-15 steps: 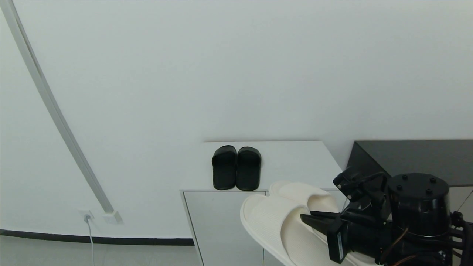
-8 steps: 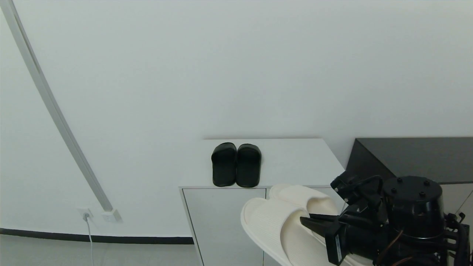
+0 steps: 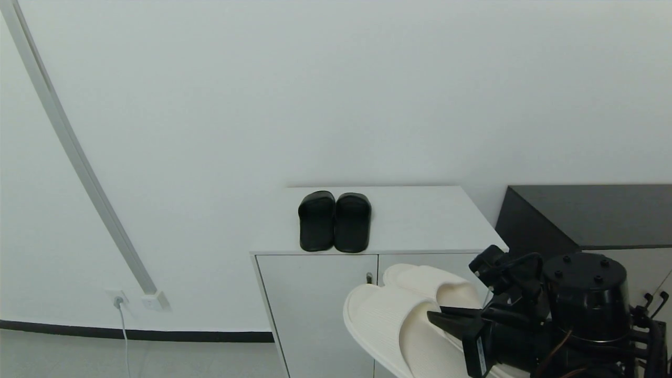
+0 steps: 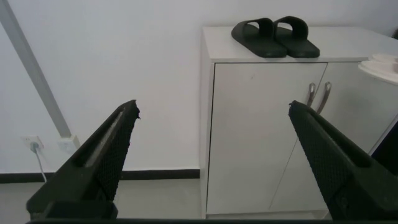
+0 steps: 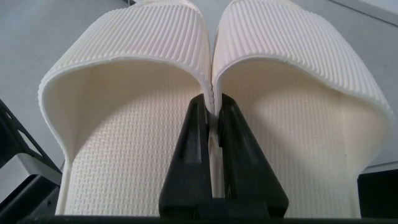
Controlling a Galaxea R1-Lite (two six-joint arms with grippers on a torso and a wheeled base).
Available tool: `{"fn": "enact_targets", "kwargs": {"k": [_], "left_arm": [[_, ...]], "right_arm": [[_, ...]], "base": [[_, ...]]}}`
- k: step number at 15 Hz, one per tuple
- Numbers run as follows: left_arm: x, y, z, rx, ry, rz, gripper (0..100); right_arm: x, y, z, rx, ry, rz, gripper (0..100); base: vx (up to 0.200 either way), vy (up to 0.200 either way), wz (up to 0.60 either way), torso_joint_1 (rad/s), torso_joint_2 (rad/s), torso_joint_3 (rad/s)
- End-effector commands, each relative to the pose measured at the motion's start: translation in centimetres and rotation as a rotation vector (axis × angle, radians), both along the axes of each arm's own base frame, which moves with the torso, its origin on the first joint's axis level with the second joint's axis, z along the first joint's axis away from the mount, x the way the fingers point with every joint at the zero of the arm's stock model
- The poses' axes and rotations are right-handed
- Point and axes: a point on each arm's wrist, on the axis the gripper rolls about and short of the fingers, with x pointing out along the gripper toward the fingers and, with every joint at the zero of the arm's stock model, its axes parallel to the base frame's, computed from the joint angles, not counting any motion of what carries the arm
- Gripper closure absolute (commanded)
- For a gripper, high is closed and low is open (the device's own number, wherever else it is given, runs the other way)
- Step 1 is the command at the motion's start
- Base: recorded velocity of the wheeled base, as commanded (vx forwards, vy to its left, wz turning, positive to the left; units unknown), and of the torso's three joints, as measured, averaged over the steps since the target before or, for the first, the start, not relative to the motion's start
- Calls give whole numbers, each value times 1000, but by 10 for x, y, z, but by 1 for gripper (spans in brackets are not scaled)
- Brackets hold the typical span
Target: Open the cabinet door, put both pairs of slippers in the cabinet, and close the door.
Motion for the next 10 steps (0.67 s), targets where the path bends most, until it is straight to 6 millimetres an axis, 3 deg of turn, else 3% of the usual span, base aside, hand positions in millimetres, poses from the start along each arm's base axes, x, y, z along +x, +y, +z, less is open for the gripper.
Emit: {"fn": "enact_targets", "kwargs": {"k": [1, 10], "left_arm": [[0, 0, 0, -1, 1, 1, 0], [0, 0, 0, 0, 1, -1, 0]], "right_arm": [[0, 0, 0, 0, -2, 1, 100], [-1, -1, -4, -19, -4, 8, 100]], "base": [[0, 0, 0, -168, 378, 203], [0, 0, 0, -204, 476, 273]]}}
